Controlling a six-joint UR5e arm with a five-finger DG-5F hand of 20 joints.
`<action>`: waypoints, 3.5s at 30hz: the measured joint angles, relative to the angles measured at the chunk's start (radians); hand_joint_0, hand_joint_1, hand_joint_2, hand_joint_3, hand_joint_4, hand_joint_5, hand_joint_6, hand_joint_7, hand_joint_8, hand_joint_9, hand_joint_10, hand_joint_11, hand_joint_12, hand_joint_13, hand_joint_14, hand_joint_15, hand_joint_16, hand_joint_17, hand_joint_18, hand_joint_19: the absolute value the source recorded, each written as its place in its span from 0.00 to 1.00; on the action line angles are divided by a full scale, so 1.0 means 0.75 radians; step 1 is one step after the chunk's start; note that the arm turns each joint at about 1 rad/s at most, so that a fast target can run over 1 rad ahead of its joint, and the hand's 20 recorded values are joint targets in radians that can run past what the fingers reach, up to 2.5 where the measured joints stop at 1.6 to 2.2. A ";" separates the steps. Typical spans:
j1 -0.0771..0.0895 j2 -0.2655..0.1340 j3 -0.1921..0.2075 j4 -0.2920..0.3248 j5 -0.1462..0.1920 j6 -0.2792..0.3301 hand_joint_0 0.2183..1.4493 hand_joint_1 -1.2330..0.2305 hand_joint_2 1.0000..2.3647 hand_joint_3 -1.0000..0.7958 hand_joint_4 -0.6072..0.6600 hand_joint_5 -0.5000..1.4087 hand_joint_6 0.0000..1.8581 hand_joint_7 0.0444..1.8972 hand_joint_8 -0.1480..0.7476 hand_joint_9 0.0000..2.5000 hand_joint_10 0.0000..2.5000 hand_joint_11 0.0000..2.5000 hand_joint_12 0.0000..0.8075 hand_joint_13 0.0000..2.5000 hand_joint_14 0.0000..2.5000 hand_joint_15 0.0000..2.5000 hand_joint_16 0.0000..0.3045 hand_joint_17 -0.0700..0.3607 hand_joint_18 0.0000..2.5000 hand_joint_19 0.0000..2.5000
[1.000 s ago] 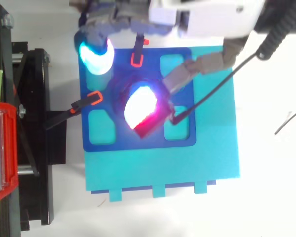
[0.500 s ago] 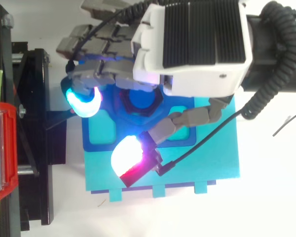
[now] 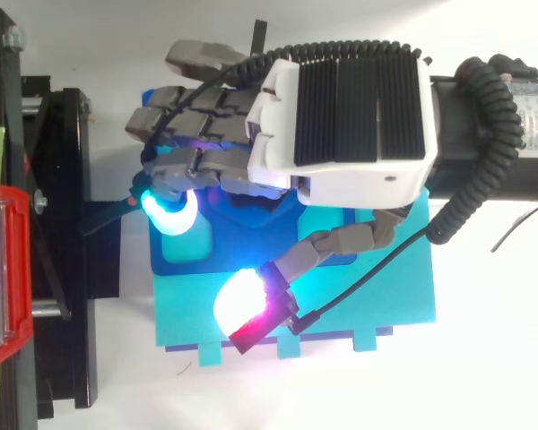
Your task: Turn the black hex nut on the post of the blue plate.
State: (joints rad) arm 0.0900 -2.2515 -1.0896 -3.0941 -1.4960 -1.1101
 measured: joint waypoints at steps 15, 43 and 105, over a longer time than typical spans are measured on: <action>-0.028 0.001 -0.005 -0.024 -0.056 -0.014 0.17 0.55 0.00 0.28 0.66 0.15 0.27 0.50 0.46 0.10 0.00 0.00 0.49 0.07 0.00 0.00 0.22 0.52 0.03 0.06; -0.212 0.001 -0.004 -0.012 -0.306 -0.071 0.17 0.55 0.00 0.28 0.65 0.16 0.27 0.50 0.46 0.10 0.00 0.00 0.49 0.07 0.00 0.01 0.22 0.51 0.02 0.06; -0.021 0.001 0.045 -0.139 -0.077 -0.044 0.18 0.53 0.00 0.28 0.66 0.17 0.27 0.54 0.46 0.11 0.00 0.00 0.48 0.08 0.00 0.00 0.21 0.50 0.04 0.05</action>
State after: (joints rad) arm 0.0744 -2.2504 -1.0560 -3.1981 -1.5536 -1.1430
